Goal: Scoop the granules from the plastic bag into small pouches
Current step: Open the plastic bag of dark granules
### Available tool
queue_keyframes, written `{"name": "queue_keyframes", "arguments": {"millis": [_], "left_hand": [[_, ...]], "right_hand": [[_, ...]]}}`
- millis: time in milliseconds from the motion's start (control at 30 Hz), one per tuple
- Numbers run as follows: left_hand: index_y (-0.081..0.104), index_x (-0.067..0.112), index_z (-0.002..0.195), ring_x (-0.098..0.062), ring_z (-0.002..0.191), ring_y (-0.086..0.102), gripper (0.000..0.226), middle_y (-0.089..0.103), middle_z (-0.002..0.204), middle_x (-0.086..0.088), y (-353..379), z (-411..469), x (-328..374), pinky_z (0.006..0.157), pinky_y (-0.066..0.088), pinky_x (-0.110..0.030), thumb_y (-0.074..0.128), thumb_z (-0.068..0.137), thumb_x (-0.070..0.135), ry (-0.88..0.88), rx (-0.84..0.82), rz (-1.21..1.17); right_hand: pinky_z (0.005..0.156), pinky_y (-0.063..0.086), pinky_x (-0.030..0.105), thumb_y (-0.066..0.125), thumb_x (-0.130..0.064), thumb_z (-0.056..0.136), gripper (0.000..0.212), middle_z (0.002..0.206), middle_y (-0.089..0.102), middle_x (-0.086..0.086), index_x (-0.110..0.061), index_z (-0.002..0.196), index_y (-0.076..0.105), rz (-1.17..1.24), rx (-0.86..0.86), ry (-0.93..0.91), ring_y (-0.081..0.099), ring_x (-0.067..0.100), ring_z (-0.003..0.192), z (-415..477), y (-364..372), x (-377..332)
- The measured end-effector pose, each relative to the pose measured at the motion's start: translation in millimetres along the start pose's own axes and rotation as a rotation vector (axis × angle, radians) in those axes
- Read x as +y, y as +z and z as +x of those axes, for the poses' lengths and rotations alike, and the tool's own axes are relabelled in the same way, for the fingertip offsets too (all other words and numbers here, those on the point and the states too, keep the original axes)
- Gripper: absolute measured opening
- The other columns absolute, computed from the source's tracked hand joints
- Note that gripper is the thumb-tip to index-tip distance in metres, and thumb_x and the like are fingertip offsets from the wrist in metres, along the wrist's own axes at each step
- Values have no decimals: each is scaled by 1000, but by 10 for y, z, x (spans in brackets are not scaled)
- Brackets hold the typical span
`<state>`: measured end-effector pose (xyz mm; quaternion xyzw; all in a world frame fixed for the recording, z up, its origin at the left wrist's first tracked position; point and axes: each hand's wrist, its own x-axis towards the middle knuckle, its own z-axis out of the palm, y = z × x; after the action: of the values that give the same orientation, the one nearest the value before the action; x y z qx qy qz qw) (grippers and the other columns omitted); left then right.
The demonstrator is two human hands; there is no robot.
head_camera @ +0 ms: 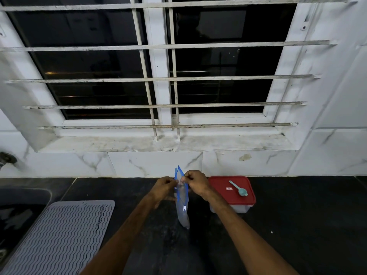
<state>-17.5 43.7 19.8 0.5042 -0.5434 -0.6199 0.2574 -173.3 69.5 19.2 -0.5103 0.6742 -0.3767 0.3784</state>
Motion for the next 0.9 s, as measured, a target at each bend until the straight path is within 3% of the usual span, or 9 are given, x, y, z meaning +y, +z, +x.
{"name": "queue_keyframes", "arguments": {"millis": [167,300,400,500,600,667,733,800,900], "left_hand": [[52,10,69,-10,49,54,25,52,65,-9,-104,71,-1,40,44,-19,60,89,-4,10,221,-42],[61,5,89,-25,68,58,25,61,78,-16,-119,95,-57,59,53,-29,40,93,-7,-64,243,-281],[68,8,84,-32,78,61,32,70,90,-12,-58,74,-95,73,53,-42,37,93,6,17,197,-94],[58,14,79,-25,77,57,24,64,79,-5,-17,15,-98,72,47,-37,50,97,27,200,175,209],[57,22,97,-24,69,63,18,66,76,-10,-31,-11,-103,65,51,-37,51,99,39,358,191,406],[55,24,82,-18,62,56,28,61,68,-5,-80,-7,-92,64,47,-38,46,99,44,395,225,440],[56,21,72,-12,67,54,34,60,68,2,-90,-26,-24,74,49,-39,45,96,43,253,113,301],[68,9,87,-23,84,64,29,71,87,-10,-49,-58,32,92,51,-45,46,99,23,-40,-53,24],[66,0,111,-30,100,66,30,70,110,-18,33,-165,98,94,52,-41,45,100,18,-249,-239,-237]], "right_hand": [[69,59,43,54,-7,95,25,72,64,9,-12,72,61,158,63,138,61,20,66,75,-16,132],[58,48,28,44,-3,96,31,72,51,3,-19,71,51,406,19,302,49,13,63,-13,-33,64],[59,47,28,49,-17,98,24,76,58,6,-14,76,59,351,12,276,55,16,65,-21,-21,43],[71,52,31,58,-35,96,33,84,67,9,-5,86,68,242,-70,149,62,17,76,-65,-14,33],[69,48,18,59,-26,97,24,82,67,5,-6,86,69,188,-171,50,60,10,76,-103,-39,25],[66,43,18,56,-24,99,30,75,61,4,-9,74,63,163,-207,81,54,10,71,-90,-61,20],[66,42,19,52,-21,100,35,72,61,2,-13,68,60,254,-194,166,54,10,68,-101,-61,-24],[71,45,26,53,-18,96,27,78,66,8,-10,73,65,419,-124,266,59,17,71,-87,-33,-33],[68,50,30,58,-23,93,27,71,69,8,-5,76,69,445,-64,321,63,21,66,-92,-7,-71]]}}
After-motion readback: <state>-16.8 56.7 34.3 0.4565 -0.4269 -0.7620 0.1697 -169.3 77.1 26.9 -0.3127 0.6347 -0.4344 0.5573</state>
